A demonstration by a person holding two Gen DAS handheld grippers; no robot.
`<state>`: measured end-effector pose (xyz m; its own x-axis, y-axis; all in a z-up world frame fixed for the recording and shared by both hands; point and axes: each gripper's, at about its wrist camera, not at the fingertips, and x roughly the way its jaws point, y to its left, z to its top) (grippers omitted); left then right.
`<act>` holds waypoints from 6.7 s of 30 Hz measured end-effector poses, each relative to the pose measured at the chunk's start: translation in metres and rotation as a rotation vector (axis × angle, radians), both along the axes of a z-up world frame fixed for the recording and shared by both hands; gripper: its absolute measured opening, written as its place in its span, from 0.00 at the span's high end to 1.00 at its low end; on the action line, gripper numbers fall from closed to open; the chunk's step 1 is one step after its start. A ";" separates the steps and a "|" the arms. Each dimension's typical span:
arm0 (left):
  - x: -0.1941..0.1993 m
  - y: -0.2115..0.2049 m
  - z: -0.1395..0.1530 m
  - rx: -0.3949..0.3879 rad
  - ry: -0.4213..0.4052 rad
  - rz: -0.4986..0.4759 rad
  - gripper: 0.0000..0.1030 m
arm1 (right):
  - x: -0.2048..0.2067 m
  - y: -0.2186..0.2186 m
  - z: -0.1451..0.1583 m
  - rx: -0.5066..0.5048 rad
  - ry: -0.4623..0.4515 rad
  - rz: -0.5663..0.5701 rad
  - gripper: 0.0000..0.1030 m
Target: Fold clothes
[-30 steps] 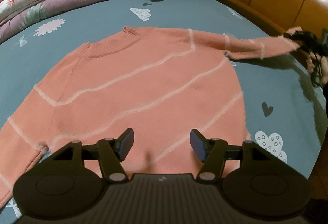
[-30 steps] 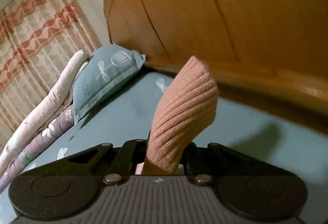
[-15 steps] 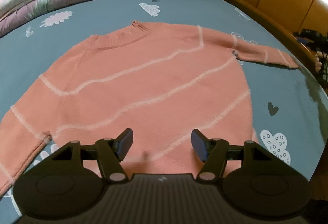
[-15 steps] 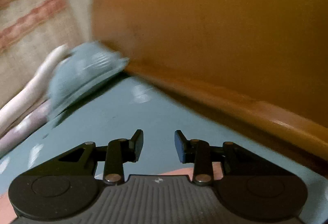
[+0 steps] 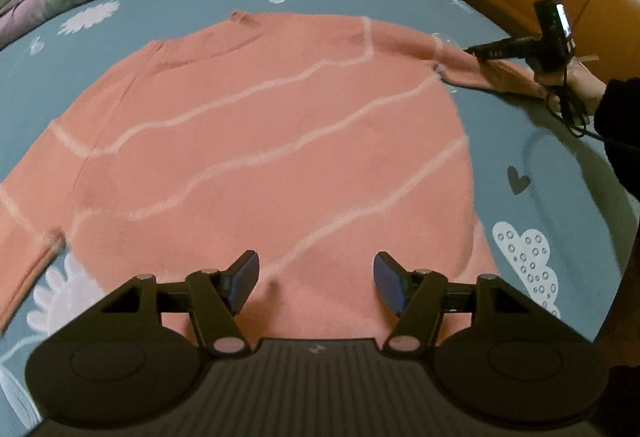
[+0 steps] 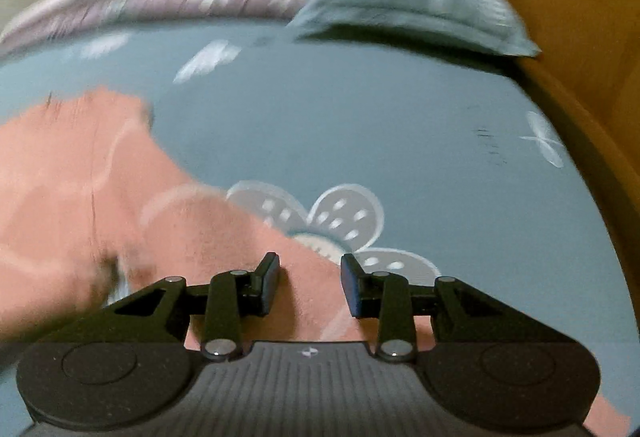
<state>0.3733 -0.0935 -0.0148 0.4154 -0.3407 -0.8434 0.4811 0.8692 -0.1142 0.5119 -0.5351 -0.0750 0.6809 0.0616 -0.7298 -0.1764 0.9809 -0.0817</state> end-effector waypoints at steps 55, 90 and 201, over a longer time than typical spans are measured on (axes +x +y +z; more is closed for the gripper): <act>-0.025 0.033 -0.010 -0.103 0.008 0.108 0.31 | 0.101 0.128 0.008 -0.047 -0.013 0.205 0.46; -0.014 0.041 -0.009 -0.133 -0.010 0.158 0.28 | 0.074 0.130 0.010 0.055 0.034 -0.058 0.59; -0.006 0.096 0.037 -0.098 -0.138 0.233 0.16 | -0.141 0.236 0.042 0.888 0.043 0.003 0.00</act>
